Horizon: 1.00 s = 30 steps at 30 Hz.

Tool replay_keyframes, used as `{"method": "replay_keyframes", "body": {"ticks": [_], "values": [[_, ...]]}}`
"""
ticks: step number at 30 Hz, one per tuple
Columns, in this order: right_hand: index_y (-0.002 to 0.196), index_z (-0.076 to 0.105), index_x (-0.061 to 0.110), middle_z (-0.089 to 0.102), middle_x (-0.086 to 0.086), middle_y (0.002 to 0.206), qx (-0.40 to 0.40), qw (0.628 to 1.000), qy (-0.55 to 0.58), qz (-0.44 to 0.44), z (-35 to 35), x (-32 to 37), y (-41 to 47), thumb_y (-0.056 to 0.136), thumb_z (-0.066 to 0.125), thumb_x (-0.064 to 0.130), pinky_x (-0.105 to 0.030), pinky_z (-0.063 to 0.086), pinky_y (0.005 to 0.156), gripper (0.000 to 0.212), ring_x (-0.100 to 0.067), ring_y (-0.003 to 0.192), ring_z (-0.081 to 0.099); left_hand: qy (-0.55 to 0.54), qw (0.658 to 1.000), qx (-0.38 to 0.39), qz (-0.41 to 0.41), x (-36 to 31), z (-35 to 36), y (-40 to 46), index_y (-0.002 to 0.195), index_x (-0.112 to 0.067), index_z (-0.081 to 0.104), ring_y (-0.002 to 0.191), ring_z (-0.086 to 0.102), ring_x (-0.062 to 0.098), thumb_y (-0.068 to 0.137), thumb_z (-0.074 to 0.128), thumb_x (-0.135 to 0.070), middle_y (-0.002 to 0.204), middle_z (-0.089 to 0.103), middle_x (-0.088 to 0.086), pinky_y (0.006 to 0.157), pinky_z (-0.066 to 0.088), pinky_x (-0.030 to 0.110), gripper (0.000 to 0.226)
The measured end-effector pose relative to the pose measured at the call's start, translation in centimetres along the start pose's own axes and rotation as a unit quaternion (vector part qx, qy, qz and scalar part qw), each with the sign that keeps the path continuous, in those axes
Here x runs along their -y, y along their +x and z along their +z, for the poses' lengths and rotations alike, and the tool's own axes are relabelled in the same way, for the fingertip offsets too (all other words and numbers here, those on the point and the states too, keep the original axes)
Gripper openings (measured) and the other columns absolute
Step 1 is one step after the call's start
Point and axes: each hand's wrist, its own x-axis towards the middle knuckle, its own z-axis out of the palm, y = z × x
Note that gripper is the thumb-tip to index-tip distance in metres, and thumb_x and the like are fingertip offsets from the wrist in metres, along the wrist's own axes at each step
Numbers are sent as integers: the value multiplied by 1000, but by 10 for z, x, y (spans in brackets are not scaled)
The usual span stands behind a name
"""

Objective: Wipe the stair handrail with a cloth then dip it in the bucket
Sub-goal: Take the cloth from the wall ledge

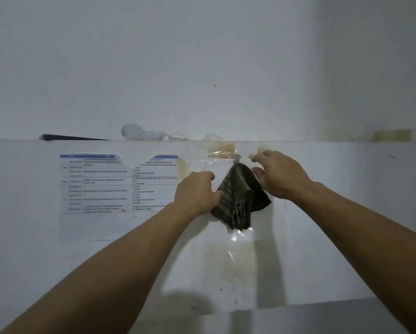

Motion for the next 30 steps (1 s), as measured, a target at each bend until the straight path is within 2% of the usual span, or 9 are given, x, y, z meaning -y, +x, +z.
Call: {"method": "replay_keyframes", "body": {"ticks": [2, 5, 10, 13, 16, 18, 21, 25, 30], "values": [[116, 59, 16, 64, -7, 118, 0, 999, 35, 36, 9, -7, 4, 93, 51, 31, -40, 48, 84, 29, -29, 105, 58, -19, 1000, -4, -20, -3, 7, 3, 123, -15, 59, 102, 62, 24, 84, 66, -38, 115, 68, 4, 81, 50, 35, 46], [103, 58, 19, 66, -7, 105, 23, 995, 59, 74, 25, -14, 8, 87, 60, 34, -39, 49, 77, 22, -29, 92, 59, -49, 997, -16, -53, -6, 19, 7, 116, -14, 62, 95, 63, 24, 83, 69, -33, 107, 69, 4, 72, 47, 32, 39], [101, 55, 17, 67, -7, 99, 30, 987, 112, 107, 44, -18, 12, 82, 66, 25, -38, 49, 72, 23, -29, 89, 60, -82, 991, -59, -86, -9, 30, 12, 97, -16, 72, 85, 64, 22, 85, 67, -19, 97, 71, 4, 71, 51, 30, 14], [100, 63, 16, 68, -7, 95, -18, 984, 130, 120, 47, -20, 17, 82, 62, 22, -40, 53, 73, 18, -27, 84, 62, -115, 984, -87, -105, -11, 22, 15, 89, -18, 73, 83, 66, 23, 84, 65, -16, 88, 71, 3, 75, 56, 35, 9], [98, 66, 14, 66, -5, 89, -70, 977, 164, 121, 36, -22, 20, 85, 57, 18, -34, 49, 69, 15, -22, 79, 60, -141, 974, -127, -120, -10, 4, 18, 90, -18, 70, 85, 64, 23, 87, 62, -16, 89, 68, 5, 79, 57, 42, 9], [95, 64, 13, 63, -4, 87, -98, 972, 186, 107, 25, -21, 20, 86, 57, 15, -32, 47, 68, 12, -21, 79, 58, -137, 972, -154, -114, -10, -10, 19, 94, -17, 68, 88, 62, 22, 89, 61, -17, 92, 67, 4, 81, 56, 42, 9], [95, 62, 15, 63, -4, 91, -116, 968, 208, 83, 11, -15, 22, 84, 56, 13, -36, 52, 73, 12, -21, 83, 59, -124, 974, -168, -92, -9, -30, 16, 96, -15, 67, 89, 60, 20, 90, 60, -16, 91, 63, 1, 81, 53, 38, 9], [95, 58, 18, 62, -5, 93, -62, 971, 226, 41, -2, 2, 18, 85, 56, 12, -40, 54, 77, 12, -23, 85, 59, -106, 980, -144, -82, 6, -53, -3, 94, -16, 67, 90, 58, 18, 89, 63, -12, 95, 64, 3, 77, 48, 30, 7], [92, 66, 14, 63, -5, 98, 82, 976, 199, -43, 7, 44, 6, 83, 65, 10, -40, 50, 86, 10, -24, 96, 59, -62, 992, -25, -104, 51, -84, -53, 96, -16, 71, 93, 58, 13, 84, 70, -13, 96, 65, 0, 81, 44, 28, 12]]}}
